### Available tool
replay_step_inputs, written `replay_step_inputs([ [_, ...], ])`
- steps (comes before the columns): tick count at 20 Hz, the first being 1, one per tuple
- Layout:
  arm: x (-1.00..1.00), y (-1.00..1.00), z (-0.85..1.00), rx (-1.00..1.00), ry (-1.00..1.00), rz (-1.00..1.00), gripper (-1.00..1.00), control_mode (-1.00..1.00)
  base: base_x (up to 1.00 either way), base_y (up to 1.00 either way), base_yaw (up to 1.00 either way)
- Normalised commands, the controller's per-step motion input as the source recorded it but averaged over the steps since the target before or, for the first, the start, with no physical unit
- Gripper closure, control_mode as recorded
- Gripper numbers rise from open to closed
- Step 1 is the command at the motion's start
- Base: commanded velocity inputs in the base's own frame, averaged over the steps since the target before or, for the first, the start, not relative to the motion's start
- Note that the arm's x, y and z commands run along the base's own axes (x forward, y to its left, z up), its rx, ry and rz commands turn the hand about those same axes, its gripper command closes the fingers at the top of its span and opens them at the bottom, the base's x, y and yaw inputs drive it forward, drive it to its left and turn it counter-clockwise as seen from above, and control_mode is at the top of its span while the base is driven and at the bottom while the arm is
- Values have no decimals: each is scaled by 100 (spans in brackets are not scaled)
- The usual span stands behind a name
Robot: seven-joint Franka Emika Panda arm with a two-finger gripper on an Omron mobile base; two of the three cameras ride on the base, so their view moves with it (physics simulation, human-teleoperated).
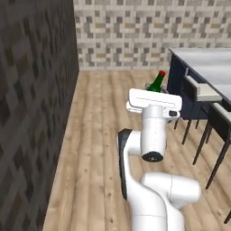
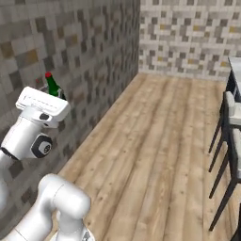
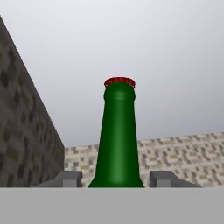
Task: Open the cabinet directly in front. Then move the beer and the mug to the dining counter with the jar on it.
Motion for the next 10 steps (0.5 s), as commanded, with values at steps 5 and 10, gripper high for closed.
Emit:
replay_step_inputs([
  [5, 0, 0, 0, 0, 0, 0, 100, 100, 100, -7, 1],
  [10, 0, 0, 0, 0, 0, 0, 100, 100, 100, -1, -30],
])
